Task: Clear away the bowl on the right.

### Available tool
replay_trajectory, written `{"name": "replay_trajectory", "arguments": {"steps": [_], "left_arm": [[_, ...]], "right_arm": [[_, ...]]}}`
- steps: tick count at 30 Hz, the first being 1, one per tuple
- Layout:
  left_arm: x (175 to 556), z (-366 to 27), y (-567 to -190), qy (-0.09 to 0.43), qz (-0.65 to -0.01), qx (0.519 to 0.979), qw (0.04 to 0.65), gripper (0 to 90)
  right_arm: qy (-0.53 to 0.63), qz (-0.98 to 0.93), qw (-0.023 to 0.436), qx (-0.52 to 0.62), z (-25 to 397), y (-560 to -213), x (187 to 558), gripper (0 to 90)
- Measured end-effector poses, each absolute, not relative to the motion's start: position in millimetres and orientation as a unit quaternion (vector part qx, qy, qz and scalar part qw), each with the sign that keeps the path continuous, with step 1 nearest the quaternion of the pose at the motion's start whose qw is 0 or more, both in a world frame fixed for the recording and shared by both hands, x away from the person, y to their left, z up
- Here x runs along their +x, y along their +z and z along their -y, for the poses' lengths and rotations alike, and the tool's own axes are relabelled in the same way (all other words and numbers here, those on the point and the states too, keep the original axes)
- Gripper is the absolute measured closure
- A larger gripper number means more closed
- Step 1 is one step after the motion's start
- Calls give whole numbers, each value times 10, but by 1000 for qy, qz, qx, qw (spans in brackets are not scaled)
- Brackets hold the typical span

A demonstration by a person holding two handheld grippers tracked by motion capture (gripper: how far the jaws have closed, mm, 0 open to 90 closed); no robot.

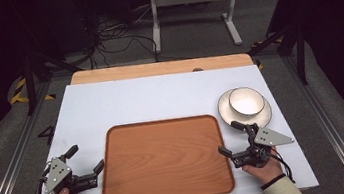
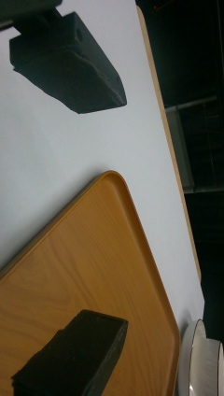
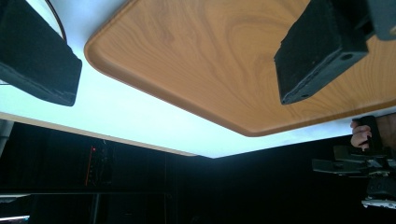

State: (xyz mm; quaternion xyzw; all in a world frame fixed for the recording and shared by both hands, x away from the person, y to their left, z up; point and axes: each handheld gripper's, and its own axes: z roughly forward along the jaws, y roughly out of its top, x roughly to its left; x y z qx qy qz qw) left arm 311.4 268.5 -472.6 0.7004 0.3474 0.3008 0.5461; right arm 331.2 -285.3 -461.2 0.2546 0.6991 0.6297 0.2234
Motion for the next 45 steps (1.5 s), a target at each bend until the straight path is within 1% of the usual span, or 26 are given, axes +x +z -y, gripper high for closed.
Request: {"name": "replay_trajectory", "arguments": {"steps": [4,6,8,13,20,23,32,45], "left_arm": [[3116,-2684,-4727,300,-347,700,547,2],[3116,-2685,-4727,301,-347,700,547,3],[3114,-2686,-4726,301,-348,700,546,2],[3117,-2684,-4727,300,-348,700,547,2],[3117,-2684,-4727,300,-347,700,547,2],[3117,-2684,-4727,300,-347,700,547,2],[3117,-2685,-4727,300,-348,700,547,3],[3115,-2688,-4726,299,-348,699,548,2]], "right_arm": [[631,-696,225,260,2855,-4613,3312,10],[631,-696,223,260,2857,-4612,3315,32],[630,-694,226,264,2854,-4613,3312,1],[631,-693,222,268,2867,-4610,3328,32],[625,-696,217,280,2862,-4600,3349,53],[613,-701,228,284,2878,-4581,3355,75],[625,-686,239,286,2947,-4366,3361,80],[621,-692,242,276,2914,-4124,3416,89]]}}
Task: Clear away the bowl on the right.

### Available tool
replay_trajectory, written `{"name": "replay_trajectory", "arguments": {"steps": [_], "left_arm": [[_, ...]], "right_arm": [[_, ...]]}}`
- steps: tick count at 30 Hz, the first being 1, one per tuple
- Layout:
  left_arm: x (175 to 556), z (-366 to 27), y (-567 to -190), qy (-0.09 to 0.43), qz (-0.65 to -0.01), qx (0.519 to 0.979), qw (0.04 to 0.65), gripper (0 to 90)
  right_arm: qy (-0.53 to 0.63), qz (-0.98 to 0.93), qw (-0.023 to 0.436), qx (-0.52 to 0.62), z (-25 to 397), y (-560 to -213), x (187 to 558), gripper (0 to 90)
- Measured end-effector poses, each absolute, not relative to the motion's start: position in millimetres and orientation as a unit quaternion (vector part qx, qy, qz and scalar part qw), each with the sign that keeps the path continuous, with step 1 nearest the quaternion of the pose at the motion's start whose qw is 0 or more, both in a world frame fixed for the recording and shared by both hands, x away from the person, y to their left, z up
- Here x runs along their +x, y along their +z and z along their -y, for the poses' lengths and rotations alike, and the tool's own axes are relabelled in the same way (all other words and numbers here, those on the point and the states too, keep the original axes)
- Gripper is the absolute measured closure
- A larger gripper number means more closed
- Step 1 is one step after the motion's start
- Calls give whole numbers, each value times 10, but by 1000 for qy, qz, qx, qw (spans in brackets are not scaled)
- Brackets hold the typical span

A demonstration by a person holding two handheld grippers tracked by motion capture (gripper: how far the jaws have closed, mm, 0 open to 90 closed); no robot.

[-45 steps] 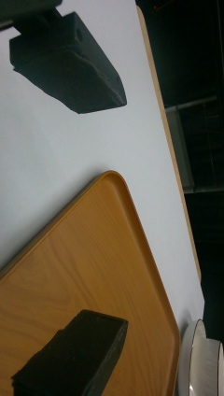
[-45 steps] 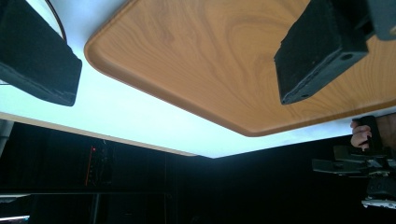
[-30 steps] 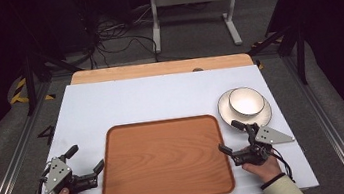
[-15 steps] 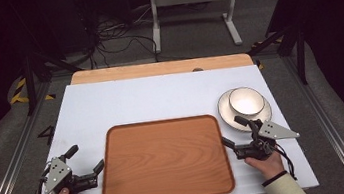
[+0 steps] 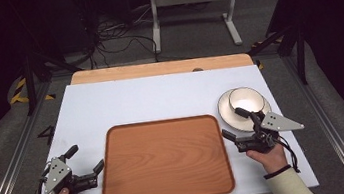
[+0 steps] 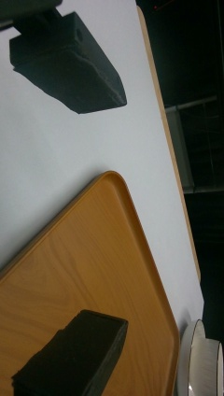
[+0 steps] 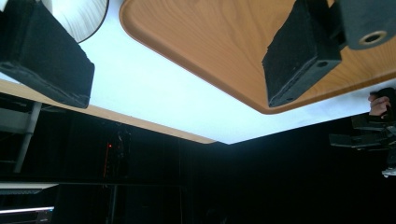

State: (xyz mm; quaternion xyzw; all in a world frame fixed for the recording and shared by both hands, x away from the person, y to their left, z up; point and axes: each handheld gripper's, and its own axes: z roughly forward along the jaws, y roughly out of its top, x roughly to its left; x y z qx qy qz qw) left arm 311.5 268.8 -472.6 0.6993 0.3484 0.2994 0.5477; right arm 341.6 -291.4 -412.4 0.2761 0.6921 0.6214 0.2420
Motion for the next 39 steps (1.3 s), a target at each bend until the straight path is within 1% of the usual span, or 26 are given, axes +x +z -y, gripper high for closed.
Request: {"name": "replay_trajectory", "arguments": {"steps": [10,16,24,27,30,39], "left_arm": [[3116,-2688,-4726,300,-348,700,547,3],[3116,-2689,-4724,299,-348,701,546,3],[3116,-2686,-4726,300,-349,700,547,2],[3116,-2686,-4726,300,-349,700,547,2],[3116,-2686,-4726,300,-349,700,547,2],[3117,-2683,-4727,301,-349,699,547,2]], "right_arm": [[626,-682,250,282,2981,-3994,3478,90],[629,-678,248,288,3013,-3957,3498,98],[618,-680,260,298,3074,-3927,3541,100],[618,-685,250,294,3090,-3908,3561,104],[617,-684,255,292,3117,-3881,3565,105],[614,-675,265,312,3289,-3831,3620,100]]}}
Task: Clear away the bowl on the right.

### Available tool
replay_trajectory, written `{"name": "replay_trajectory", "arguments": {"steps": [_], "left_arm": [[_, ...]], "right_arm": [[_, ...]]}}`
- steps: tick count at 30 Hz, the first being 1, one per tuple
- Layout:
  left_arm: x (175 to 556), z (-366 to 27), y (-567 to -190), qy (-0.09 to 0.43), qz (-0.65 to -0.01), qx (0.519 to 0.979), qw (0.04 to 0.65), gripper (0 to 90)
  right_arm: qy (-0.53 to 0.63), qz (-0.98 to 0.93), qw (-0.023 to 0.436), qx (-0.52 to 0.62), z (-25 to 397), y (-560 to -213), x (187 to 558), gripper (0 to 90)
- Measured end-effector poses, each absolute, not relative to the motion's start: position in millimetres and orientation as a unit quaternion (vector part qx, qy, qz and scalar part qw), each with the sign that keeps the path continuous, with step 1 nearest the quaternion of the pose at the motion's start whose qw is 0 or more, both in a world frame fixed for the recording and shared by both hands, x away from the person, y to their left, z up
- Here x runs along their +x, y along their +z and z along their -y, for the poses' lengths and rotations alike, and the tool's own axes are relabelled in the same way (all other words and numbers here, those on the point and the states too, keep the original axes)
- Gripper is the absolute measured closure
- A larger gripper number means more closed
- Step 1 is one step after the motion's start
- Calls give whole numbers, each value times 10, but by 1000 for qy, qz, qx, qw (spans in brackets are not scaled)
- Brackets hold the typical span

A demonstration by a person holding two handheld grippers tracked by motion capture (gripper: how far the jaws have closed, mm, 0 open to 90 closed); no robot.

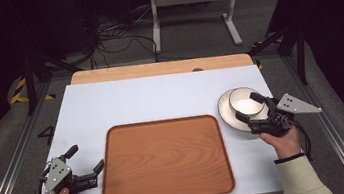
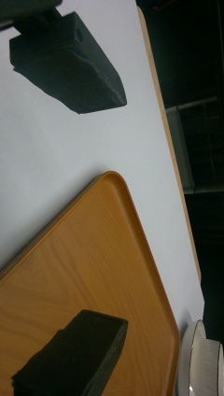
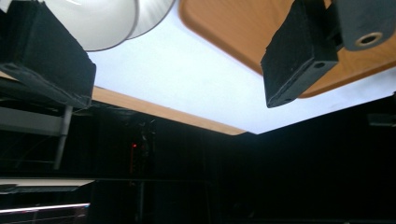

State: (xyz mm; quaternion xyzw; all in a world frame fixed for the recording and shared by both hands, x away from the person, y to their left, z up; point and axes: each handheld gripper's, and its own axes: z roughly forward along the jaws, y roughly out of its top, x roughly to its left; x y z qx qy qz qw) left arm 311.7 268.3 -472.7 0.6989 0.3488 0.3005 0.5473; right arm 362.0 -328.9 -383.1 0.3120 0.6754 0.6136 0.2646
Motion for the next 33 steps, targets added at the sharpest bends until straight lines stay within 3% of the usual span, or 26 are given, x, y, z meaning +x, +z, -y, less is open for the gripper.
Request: {"name": "replay_trajectory", "arguments": {"steps": [16,33], "left_arm": [[3116,-2683,-4727,301,-349,699,547,2],[3116,-2683,-4727,301,-349,699,547,3]], "right_arm": [[585,-668,284,361,3539,-3830,3806,106],[467,-706,327,420,3705,-3771,4049,319]]}}
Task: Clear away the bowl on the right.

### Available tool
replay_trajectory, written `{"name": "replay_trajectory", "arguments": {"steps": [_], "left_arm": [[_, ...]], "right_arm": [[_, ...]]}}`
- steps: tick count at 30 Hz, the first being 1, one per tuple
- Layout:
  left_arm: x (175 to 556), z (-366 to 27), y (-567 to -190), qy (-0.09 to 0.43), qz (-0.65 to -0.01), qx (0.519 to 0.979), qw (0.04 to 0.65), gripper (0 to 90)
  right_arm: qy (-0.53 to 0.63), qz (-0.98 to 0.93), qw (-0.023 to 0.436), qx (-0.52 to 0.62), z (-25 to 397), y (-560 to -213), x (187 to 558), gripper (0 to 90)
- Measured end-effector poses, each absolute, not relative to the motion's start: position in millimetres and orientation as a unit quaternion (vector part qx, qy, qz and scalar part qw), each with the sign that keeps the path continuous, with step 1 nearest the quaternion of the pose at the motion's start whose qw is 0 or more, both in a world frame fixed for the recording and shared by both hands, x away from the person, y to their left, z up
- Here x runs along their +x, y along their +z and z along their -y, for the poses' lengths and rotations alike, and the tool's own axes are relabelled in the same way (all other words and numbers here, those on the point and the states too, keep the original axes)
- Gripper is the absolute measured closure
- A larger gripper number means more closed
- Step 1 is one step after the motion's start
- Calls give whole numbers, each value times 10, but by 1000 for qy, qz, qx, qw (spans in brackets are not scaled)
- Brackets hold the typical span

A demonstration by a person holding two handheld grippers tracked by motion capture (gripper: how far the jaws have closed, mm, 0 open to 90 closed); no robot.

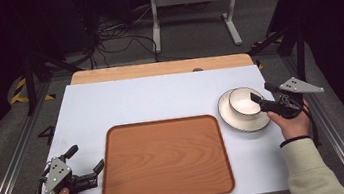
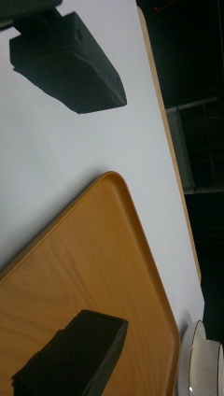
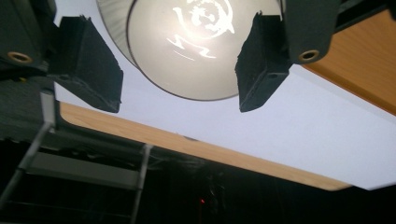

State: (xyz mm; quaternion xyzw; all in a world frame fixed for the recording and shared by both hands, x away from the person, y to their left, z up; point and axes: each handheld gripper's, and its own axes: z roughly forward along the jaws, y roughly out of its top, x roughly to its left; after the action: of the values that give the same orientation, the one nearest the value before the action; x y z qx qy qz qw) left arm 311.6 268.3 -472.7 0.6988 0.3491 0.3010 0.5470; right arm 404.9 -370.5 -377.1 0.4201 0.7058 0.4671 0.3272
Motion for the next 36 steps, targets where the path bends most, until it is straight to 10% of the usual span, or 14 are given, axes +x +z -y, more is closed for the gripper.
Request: {"name": "replay_trajectory", "arguments": {"steps": [36], "left_arm": [[3114,-2683,-4727,302,-348,699,547,3]], "right_arm": [[302,-713,212,596,3749,-4174,4554,608]]}}
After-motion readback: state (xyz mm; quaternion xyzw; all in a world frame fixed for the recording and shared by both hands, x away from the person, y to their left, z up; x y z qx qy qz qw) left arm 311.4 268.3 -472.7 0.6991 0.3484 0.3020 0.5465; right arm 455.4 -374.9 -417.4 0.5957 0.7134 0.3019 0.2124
